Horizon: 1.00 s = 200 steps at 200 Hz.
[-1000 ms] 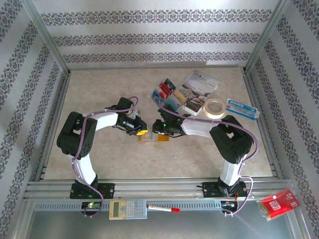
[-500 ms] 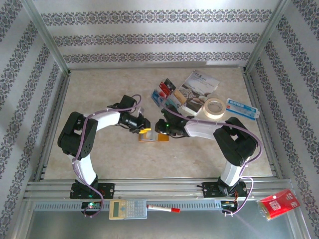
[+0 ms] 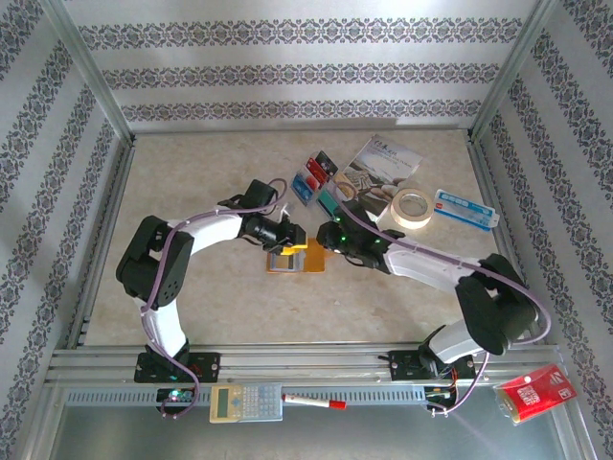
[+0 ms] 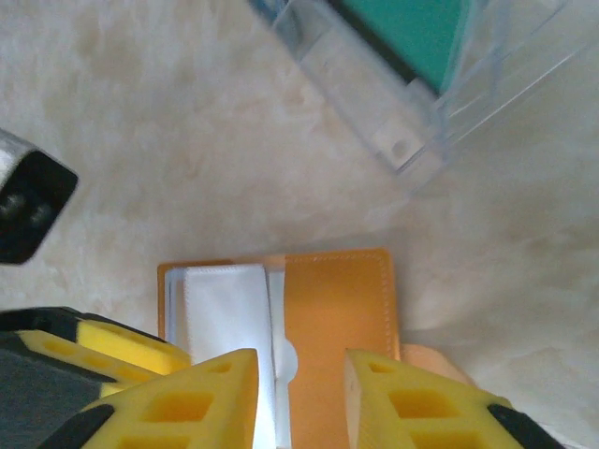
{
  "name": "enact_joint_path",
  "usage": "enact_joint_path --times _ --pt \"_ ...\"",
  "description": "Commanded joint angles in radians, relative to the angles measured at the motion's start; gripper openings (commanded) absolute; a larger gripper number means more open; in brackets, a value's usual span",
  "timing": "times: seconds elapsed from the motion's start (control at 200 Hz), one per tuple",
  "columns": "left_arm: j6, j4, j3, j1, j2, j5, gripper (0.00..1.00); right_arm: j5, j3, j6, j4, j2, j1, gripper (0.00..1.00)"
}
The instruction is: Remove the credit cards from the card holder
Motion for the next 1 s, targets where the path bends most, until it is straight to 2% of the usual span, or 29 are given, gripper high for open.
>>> enact_joint_path --times 0.0,0.185,0.345,0.659,0.764,0.844,0.994 --pt "-0.036 0.049 0.038 -0.029 0.046 0.015 0.40 0.076 -0.043 0.009 -0.007 -0.043 -0.014 0.34" --pt "-0.050 0.051 0.071 -0.038 0.084 0.002 0.43 0.076 -0.053 0.003 -0.010 -0.070 -0.017 0.36" --pt "-0.021 0.010 0.087 -0.030 0.060 -0.027 0.44 0.047 -0.032 -0.017 -0.009 -0.057 -0.016 0.36" --pt "-0.022 -0.004 -0.035 0.112 -0.064 -0.123 0.44 -0.098 0.091 -0.037 0.021 0.115 0.031 0.35" --pt "0.013 -0.064 -0.042 0.130 -0.076 -0.159 0.44 -0.158 0.119 -0.009 0.072 0.192 0.047 0.33" --pt "0.035 -0.100 -0.043 0.132 -0.076 -0.184 0.42 -0.202 0.141 0.007 0.102 0.245 0.053 0.31" --pt "0.029 -0.094 -0.051 0.132 -0.063 -0.184 0.33 -0.252 0.162 0.028 0.138 0.318 0.054 0.26"
